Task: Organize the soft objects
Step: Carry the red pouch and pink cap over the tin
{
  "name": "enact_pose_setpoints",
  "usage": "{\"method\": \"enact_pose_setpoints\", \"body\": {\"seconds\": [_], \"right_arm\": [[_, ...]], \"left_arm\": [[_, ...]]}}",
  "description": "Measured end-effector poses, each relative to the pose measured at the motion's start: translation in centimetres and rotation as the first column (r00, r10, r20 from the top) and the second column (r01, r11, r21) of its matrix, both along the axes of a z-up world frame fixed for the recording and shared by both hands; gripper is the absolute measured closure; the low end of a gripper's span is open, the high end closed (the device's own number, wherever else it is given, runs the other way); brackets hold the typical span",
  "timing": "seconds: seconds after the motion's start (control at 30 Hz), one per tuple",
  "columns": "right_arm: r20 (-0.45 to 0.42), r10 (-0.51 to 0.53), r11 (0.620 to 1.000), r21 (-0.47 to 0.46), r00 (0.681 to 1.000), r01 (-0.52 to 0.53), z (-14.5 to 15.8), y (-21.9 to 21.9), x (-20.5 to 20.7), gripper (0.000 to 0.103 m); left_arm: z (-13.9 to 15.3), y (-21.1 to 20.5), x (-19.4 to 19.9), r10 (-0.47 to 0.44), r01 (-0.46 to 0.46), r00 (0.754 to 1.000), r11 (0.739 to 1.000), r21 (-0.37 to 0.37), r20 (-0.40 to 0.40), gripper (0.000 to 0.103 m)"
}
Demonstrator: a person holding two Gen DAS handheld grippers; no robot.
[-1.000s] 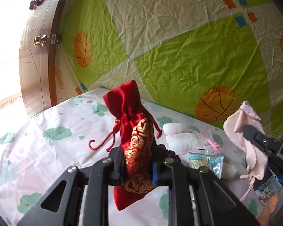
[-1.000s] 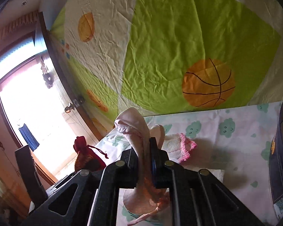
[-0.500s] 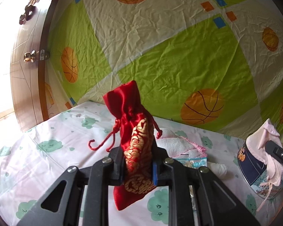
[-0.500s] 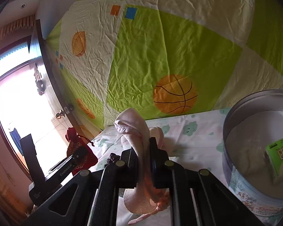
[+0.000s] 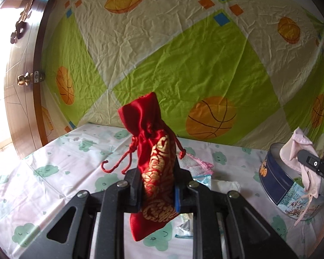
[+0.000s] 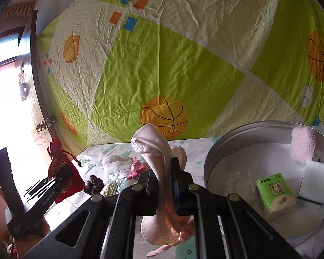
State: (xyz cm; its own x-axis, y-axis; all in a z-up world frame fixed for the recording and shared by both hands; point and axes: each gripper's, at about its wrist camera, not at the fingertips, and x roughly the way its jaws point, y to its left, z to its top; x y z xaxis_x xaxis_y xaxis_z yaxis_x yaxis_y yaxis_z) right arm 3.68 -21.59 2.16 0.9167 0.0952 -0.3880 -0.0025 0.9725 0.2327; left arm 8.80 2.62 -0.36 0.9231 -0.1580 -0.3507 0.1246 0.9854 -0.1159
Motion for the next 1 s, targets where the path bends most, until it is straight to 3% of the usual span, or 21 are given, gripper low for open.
{"method": "enact_pose_setpoints", "body": {"seconds": [0.47, 1.0], "right_arm": [[-0.012, -0.081, 0.991, -0.108, 0.997, 0.079, 0.7, -2.2, -1.1, 0.091], [0.003, -0.147, 0.981, -0.131, 0.989, 0.146, 1.9, -6.0, -2.5, 0.091]], "left_arm": [[-0.1, -7.4, -1.8, -0.133, 0.133, 0.991, 0.991, 0.003, -0.035, 0.084], [1.7, -14.1, -3.1, -0.232, 0.232, 0.973, 0.972, 0.018, -0.01, 0.084]]}}
